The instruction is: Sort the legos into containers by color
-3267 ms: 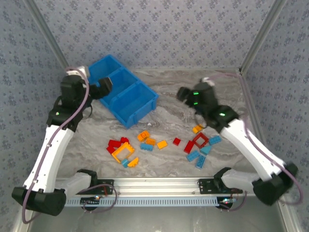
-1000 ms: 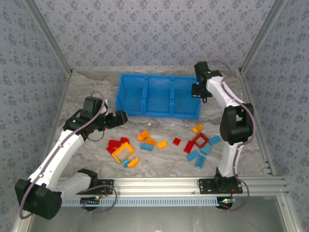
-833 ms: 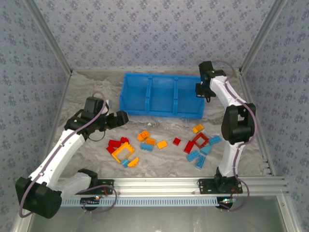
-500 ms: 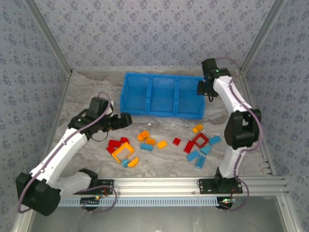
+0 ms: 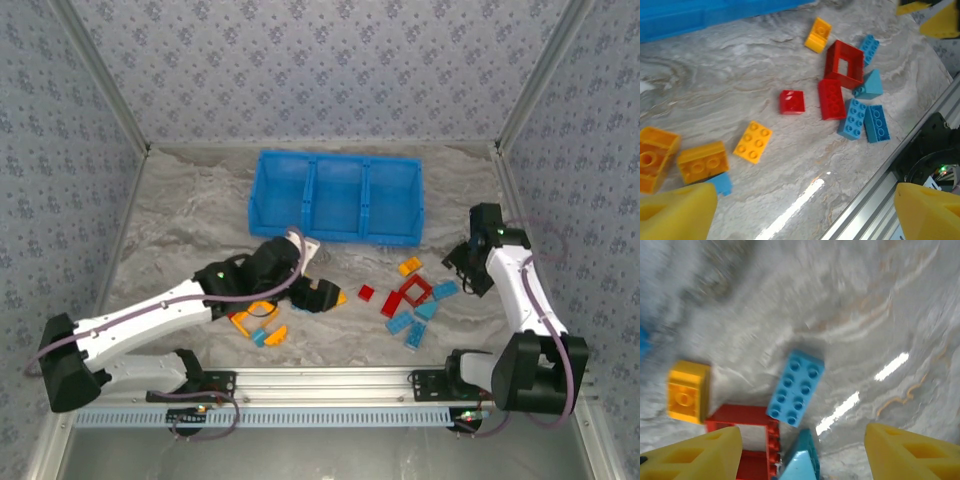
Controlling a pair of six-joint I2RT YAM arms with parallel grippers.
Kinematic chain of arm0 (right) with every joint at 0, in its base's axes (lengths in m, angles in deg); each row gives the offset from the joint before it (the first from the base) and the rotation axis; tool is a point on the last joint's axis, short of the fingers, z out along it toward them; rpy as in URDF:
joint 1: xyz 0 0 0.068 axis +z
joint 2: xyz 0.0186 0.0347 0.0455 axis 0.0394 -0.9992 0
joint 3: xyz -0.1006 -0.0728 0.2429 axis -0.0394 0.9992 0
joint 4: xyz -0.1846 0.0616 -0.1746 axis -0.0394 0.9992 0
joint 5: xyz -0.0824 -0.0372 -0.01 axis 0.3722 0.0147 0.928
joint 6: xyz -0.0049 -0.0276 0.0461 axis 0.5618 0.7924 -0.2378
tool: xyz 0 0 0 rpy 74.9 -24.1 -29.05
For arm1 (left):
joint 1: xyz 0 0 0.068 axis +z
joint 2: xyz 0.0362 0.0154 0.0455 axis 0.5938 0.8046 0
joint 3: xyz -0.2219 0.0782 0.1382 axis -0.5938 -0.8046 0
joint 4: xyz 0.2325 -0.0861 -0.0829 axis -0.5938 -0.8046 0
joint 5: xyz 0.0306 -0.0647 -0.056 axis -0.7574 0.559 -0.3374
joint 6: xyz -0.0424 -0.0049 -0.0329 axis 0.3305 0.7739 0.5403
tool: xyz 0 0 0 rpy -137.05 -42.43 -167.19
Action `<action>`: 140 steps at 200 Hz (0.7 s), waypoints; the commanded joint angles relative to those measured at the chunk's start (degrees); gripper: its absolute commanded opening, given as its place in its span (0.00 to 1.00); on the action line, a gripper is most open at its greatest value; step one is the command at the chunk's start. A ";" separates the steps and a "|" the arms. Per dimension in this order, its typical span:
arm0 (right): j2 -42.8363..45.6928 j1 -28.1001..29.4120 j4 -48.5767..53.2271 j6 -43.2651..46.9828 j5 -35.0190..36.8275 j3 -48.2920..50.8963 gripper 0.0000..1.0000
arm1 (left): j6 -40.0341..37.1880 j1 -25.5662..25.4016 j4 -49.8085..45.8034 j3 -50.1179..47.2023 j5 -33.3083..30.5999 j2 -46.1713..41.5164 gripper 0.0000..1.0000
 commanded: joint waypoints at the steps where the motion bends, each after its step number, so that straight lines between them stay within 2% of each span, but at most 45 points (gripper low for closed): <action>1: -0.78 -2.01 -5.21 -2.54 -8.12 3.62 0.69 | -2.45 -5.51 8.19 2.57 -6.13 3.21 0.95; 20: -2.22 -2.91 -8.75 -3.75 -9.56 6.43 0.70 | -4.02 -8.42 10.20 4.31 -7.34 5.62 0.95; 44: -5.79 -4.02 -11.81 -5.02 -10.64 8.11 0.70 | -4.94 -9.08 11.29 5.94 -7.01 7.71 0.95; 89: -11.98 -5.29 -16.50 -7.54 -12.54 8.31 0.57 | -5.45 -9.08 10.61 7.62 -6.57 9.02 0.94; 140: -16.82 -5.24 -19.55 -8.72 -12.51 9.17 0.50 | -4.76 -9.07 10.68 7.47 -6.94 8.97 0.94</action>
